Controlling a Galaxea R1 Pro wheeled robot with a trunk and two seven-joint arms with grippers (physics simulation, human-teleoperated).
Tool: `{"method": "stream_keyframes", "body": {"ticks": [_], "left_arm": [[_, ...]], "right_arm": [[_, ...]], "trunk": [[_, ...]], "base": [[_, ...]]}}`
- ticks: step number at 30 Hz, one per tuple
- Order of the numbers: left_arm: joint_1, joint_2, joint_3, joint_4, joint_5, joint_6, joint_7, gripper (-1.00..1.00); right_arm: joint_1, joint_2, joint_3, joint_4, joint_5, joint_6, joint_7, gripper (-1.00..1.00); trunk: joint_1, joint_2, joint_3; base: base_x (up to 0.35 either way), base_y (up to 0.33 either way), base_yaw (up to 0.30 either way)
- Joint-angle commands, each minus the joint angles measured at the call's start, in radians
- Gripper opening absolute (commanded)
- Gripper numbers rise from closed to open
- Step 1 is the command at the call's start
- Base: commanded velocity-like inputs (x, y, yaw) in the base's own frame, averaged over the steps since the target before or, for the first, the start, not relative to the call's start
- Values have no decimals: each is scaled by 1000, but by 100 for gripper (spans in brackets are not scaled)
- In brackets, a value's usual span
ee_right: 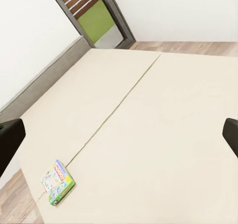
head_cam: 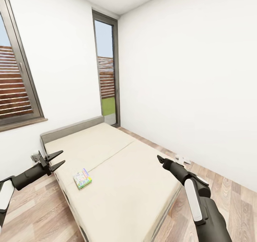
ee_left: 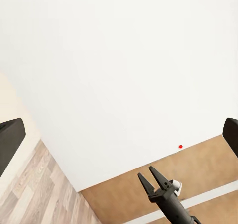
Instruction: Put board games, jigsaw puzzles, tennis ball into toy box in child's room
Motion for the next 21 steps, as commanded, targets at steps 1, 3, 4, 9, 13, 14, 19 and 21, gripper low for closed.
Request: {"method": "stream_keyframes", "body": {"ticks": [1,3,4,9,13,14,19,21], "left_arm": [[0,0,1,0,-1,4,-4,100],[0,0,1,1,-1,4,-4,100],[0,0,1,0,-1,4,-4,100],[0,0,1,1,-1,4,-4,100],[0,0,1,0,-1,4,-4,100],[0,0,1,0,-1,4,-4,100],[0,0,1,0,-1,4,-4,100],[0,0,1,0,-1,4,-4,100]], "right_arm": [[-1,1,-3,-1,-1,1,5,100],[-1,1,-1,-1,-1,-14,3,100],[-1,1,1,-1,-1,-24,1,100],[-1,0,0,-1,-1,-38,3,100],[-1,0,0,-1,-1,-40,4,100],[-1,0,0,-1,-1,-41,4,100],[-1,0,1,-1,-1,-41,5,100],[-1,0,0,-1,-1,-41,5,100]], "trunk": [[0,-1,-1],[0,-1,-1],[0,-1,-1],[0,-1,-1],[0,-1,-1],[0,-1,-1],[0,-1,0],[0,-1,0]], "base": [[0,42,-9],[0,24,-5],[0,14,-3],[0,28,-1],[0,138,0],[0,184,0],[19,215,-103],[99,230,-225]]}}
